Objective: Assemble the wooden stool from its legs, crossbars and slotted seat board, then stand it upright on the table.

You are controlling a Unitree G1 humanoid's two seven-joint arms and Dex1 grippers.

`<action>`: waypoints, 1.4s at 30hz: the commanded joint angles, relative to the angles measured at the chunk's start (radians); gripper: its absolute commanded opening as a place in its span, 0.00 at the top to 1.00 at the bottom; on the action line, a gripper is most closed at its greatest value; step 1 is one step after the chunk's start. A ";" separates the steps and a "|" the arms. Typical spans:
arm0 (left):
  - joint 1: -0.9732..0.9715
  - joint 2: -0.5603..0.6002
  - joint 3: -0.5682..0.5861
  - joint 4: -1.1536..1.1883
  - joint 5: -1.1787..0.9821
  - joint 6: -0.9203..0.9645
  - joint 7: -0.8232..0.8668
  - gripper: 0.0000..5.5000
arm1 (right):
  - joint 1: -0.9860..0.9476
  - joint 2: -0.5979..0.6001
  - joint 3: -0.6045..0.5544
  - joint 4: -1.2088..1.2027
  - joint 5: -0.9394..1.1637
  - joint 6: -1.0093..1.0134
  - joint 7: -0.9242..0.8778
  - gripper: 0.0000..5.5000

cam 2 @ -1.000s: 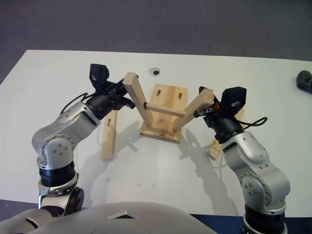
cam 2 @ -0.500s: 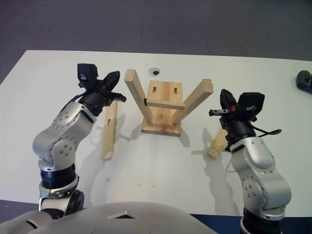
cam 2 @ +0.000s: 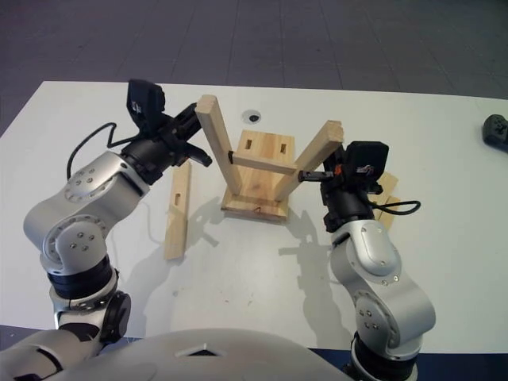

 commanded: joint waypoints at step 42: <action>-0.273 -0.030 0.144 0.303 -0.465 -0.043 -0.088 1.00 | -0.234 -0.211 -0.310 0.111 0.856 -0.364 -0.085 0.83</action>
